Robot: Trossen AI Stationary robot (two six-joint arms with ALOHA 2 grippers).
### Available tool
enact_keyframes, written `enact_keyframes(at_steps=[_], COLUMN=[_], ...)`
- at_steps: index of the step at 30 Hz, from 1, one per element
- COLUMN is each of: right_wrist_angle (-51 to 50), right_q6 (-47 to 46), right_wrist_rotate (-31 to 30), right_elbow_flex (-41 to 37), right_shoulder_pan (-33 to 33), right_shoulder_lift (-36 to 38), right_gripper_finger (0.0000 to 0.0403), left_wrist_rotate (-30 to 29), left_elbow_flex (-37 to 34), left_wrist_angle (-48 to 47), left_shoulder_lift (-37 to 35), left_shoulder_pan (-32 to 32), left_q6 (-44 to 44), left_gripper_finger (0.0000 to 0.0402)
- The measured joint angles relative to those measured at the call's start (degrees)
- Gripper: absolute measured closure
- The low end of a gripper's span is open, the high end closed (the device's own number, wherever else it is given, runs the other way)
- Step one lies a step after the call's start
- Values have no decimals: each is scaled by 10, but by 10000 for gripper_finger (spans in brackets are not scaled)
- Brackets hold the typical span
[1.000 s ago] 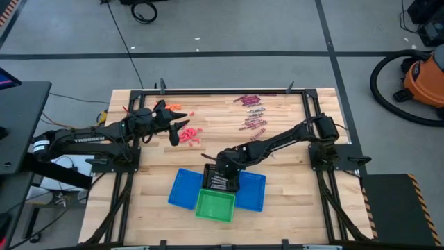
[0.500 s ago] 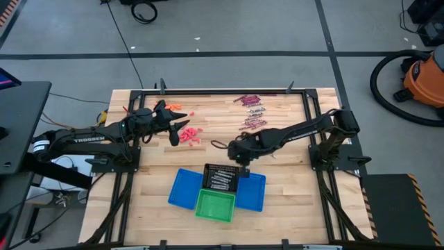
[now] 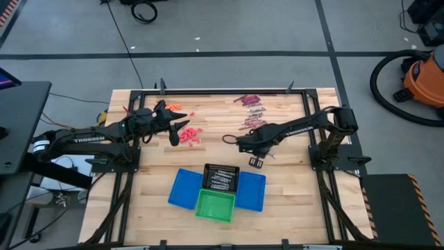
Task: Sort crayons
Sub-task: Put the white crayon into the right blue bin
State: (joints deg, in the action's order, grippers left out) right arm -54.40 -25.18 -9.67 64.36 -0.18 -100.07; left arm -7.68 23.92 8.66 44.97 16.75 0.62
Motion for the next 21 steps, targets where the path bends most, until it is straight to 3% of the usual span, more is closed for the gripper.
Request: enact_keyframes(at_steps=[11, 16, 21], right_wrist_angle=[26, 98, 50], right_q6=[148, 236, 225], right_wrist_rotate=[-42, -20, 25], right_elbow_flex=[-6, -6, -6], right_shoulder_pan=[-91, -122, -145], right_shoulder_lift=[0, 0, 0], right_gripper_finger=[314, 314, 315], left_wrist_rotate=[0, 0, 0], left_elbow_flex=[0, 0, 0], left_wrist_angle=[0, 0, -12], left_shoulder_lift=[0, 0, 0], left_shoulder_pan=[0, 0, 0], left_q6=[0, 0, 1], left_gripper_finger=[260, 260, 260])
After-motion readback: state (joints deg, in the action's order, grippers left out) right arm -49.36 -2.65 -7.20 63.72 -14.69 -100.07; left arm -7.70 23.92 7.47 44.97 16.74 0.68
